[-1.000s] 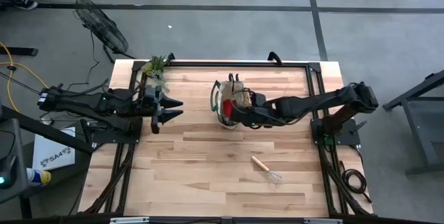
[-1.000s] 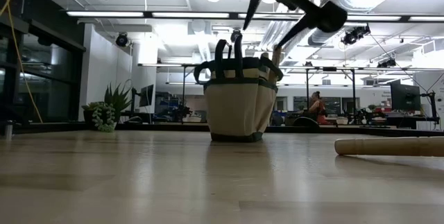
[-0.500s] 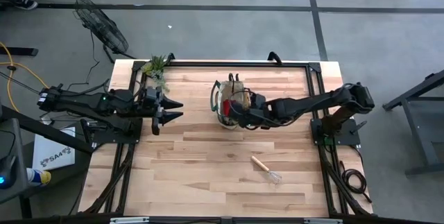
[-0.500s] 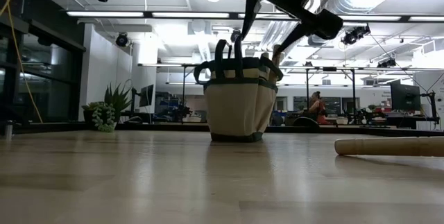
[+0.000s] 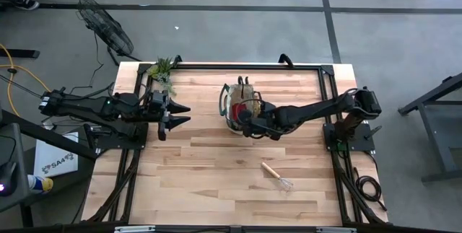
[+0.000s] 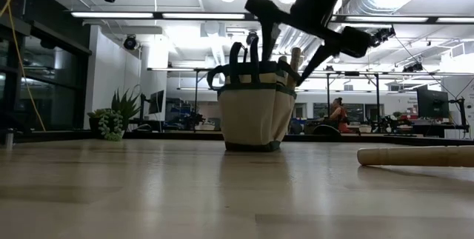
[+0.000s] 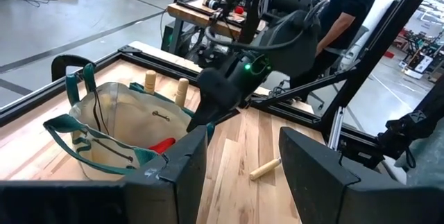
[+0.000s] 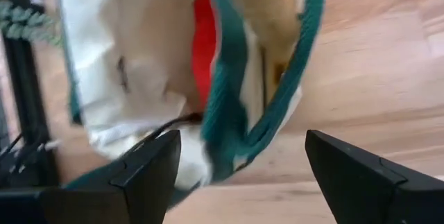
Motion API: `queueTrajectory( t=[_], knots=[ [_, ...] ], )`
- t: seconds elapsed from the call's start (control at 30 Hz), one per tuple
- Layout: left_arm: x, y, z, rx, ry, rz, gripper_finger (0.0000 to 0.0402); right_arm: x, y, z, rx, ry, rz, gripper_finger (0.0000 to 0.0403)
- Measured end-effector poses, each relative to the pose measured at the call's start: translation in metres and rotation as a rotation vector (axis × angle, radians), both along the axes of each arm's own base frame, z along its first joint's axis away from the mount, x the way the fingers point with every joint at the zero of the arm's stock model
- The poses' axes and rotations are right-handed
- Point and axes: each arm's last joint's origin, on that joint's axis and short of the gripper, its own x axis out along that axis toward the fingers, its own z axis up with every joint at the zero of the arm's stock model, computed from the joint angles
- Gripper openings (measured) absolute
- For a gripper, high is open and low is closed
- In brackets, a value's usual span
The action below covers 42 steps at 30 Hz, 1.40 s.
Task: Pick & Place Garden tools in Gardening bag
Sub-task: Adjust the white gardening bag
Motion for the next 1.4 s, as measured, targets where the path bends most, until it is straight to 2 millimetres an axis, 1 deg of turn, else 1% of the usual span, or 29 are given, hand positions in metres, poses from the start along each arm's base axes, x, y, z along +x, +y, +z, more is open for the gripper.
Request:
queueTrajectory(
  t=[0.07, 0.17, 0.27, 0.5, 0.67, 0.9, 1.07, 1.3, 1.4],
  knots=[
    [0.0, 0.0, 0.0, 0.001, 0.004, 0.0, 0.0175, -0.001, 0.0, -0.002, 0.0, 0.014, -0.019, 0.0295],
    [0.0, 0.0, 0.0, 0.0, 0.005, -0.001, 0.0175, -0.001, -0.004, -0.002, -0.006, 0.016, -0.031, 0.0273],
    [0.0, 0.0, -0.001, 0.0, 0.006, -0.001, 0.0175, -0.001, -0.008, -0.002, -0.01, 0.021, -0.029, 0.0238],
    [0.0, 0.0, -0.002, -0.007, 0.024, 0.0, 0.0175, 0.0, -0.007, -0.002, -0.005, 0.018, -0.008, 0.0148],
    [0.0, 0.0, -0.003, -0.013, 0.025, 0.0, 0.0175, 0.001, -0.006, -0.001, 0.0, 0.008, -0.003, 0.0103],
    [0.0, 0.0, -0.003, -0.014, 0.025, 0.0, 0.0175, 0.001, -0.008, -0.001, -0.007, 0.042, 0.091, 0.006],
    [0.0, 0.0, -0.003, -0.014, 0.025, 0.0, 0.0175, 0.002, -0.009, -0.001, -0.004, 0.073, 0.187, 0.0014],
    [0.0, 0.0, -0.003, -0.015, 0.025, -0.001, 0.0175, 0.002, -0.013, -0.002, 0.022, 0.108, 0.301, 0.0007],
    [0.0, 0.0, -0.003, -0.019, 0.024, -0.001, 0.0175, 0.0, -0.015, -0.003, 0.054, 0.135, 0.376, 0.0006]
  ],
)
